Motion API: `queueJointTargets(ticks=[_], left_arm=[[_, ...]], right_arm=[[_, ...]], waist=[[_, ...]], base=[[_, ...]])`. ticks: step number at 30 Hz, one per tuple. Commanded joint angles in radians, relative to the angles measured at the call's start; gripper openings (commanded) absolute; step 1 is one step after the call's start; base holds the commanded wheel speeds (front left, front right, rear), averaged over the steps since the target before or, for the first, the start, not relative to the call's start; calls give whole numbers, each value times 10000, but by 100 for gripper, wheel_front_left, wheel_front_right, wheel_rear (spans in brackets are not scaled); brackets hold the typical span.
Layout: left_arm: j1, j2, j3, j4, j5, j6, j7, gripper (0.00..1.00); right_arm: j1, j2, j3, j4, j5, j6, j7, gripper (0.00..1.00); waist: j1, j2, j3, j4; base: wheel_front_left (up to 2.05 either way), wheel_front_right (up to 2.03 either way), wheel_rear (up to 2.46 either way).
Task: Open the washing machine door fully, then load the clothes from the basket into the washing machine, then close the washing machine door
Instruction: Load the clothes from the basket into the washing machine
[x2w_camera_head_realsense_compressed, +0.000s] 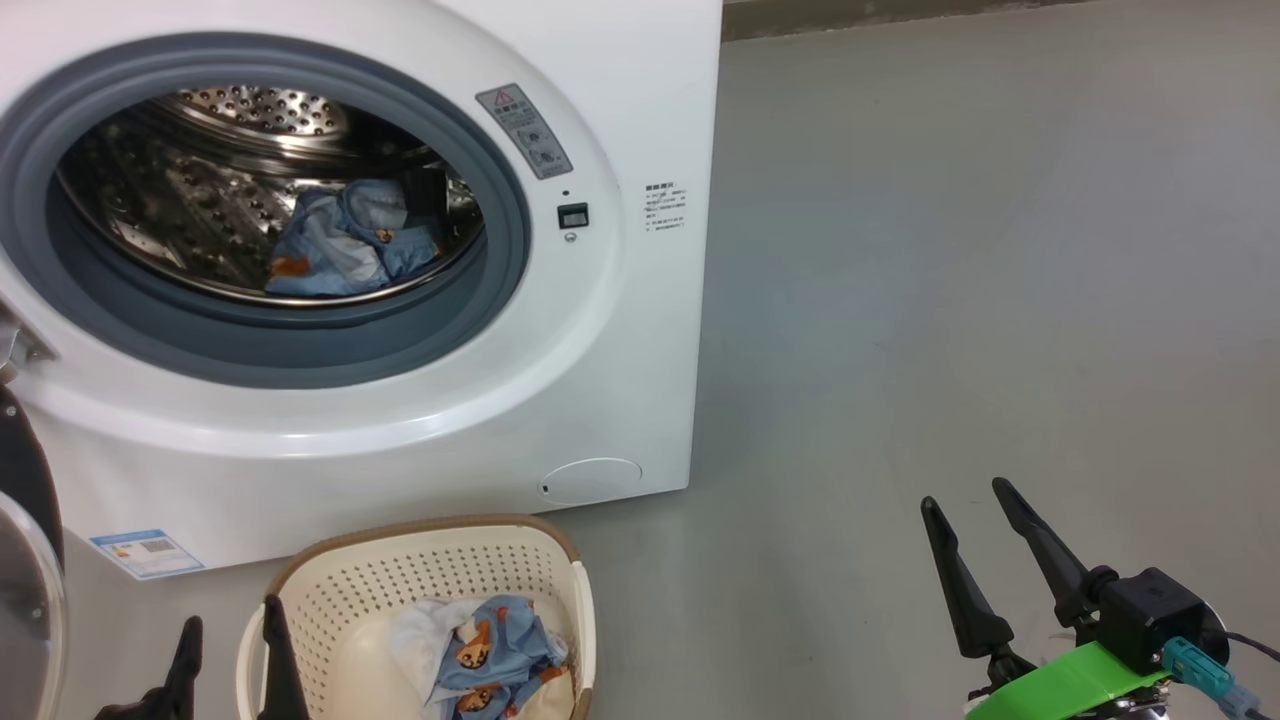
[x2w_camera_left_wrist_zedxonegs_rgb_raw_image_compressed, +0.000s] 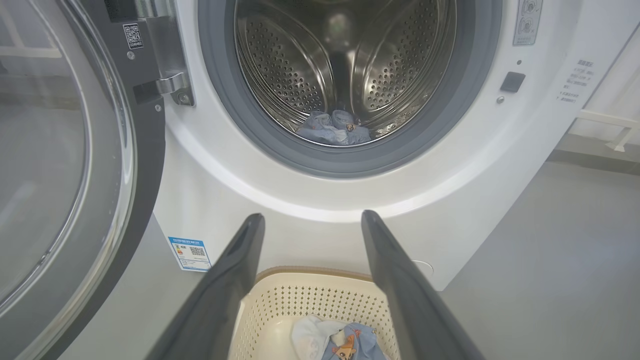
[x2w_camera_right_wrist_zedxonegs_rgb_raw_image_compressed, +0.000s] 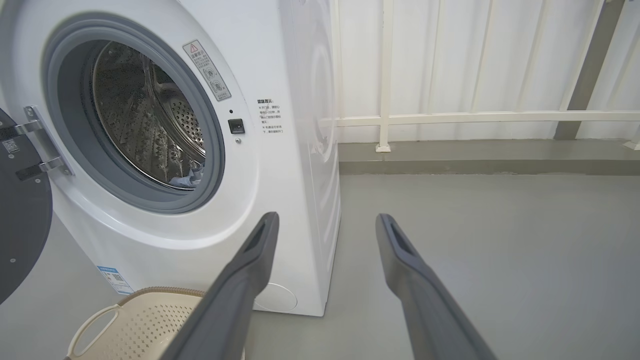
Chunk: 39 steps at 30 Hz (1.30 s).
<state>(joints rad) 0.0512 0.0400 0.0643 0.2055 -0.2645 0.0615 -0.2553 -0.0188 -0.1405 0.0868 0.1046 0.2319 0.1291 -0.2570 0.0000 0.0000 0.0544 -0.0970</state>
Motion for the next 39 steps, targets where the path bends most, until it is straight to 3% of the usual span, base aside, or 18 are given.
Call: queueJointTargets(ticks=[1, 39], left_arm=[[-84, 105, 228, -337, -59, 109, -64, 100], [500, 103, -9, -778, -103, 512, -65, 100]], right_arm=[[-11, -137, 218, -225, 52, 16, -48, 100], [54, -266, 315, -201, 89, 16, -48, 100]], waist=[[0, 0, -1, 68], [0, 0, -228, 216]], base=[[0, 0, 0], [0, 0, 0]])
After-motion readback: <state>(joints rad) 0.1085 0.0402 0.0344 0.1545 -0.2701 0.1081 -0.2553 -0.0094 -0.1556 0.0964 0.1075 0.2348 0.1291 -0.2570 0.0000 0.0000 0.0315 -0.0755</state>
